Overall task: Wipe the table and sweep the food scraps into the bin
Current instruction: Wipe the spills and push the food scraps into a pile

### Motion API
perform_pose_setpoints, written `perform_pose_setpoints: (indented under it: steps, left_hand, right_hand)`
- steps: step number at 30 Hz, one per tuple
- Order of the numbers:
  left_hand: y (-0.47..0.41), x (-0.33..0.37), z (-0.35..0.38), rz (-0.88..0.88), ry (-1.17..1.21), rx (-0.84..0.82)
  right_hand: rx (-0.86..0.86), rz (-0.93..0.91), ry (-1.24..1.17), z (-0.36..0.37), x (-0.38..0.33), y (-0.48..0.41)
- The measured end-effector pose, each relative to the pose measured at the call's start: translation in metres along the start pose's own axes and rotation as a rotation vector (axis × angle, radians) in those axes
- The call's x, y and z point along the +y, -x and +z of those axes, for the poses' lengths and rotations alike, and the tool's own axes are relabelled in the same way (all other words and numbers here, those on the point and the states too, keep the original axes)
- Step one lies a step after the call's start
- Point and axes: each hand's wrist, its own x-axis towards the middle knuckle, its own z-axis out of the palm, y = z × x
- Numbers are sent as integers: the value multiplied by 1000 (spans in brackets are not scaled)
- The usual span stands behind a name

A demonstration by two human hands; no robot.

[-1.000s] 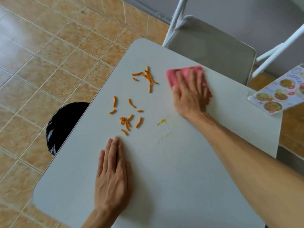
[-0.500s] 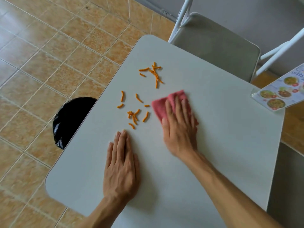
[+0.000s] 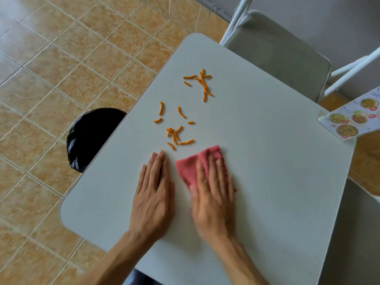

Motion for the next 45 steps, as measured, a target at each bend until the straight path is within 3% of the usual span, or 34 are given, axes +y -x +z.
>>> perform_pose_setpoints:
  steps: [1,4,5,6,8,11,13,16,18,19,23,25,29,31,33,36,41,43,45]
  left_hand:
    - [-1,-3,-2,28,16,3]
    - [0,-16,-9,55,6,16]
    - [0,-20,-11,30,0,21]
    - [-1,-24,-13,-2,2,27]
    - [-4,-28,-15,-51,23,45]
    - [-12,-32,-15,-83,8,87]
    - [-19,-37,-17,-129,0,115]
    - [-33,-45,-20,-150,-3,119]
    - [-46,-45,-21,-142,8,132]
    - [-53,-46,-21,-147,15,142]
    - [-73,-55,-26,-185,46,149]
    - [-76,-65,-31,-222,55,140]
    - [-75,-73,-40,-168,54,100]
    - [-74,-68,-40,-72,38,69]
    - [-79,-60,-36,-10,27,46]
    - [-95,-47,-28,-77,56,43]
    - [-95,-38,-19,-133,-10,31]
    - [-95,-38,-18,-140,-44,32]
    - [-96,-38,-17,-152,-51,28]
  right_hand:
    - [22,72,5,0,14,2]
    - [161,568,-55,-5,8,8]
    - [182,607,-78,-4,-12,12]
    - [164,549,-106,-4,-35,18]
    - [40,256,-157,-3,-72,40]
    - [-43,-42,-136,-5,-59,42]
    - [-17,25,-58,-4,-35,32]
    - [85,396,-33,-3,-24,8]
    - [136,521,-95,-3,-54,0]
    - [148,480,-140,-1,-73,0]
    - [32,5,-195,1,-112,20]
    - [63,87,-139,5,-93,17]
    - [142,510,-119,5,-76,-1]
    - [144,516,-149,3,-88,-4]
    - [92,354,-147,-2,-85,0]
    - [42,106,-69,-10,-39,-7]
    - [120,374,-23,-7,43,-73]
    - [165,504,-35,-2,36,-101]
    - [180,502,-38,2,10,-109]
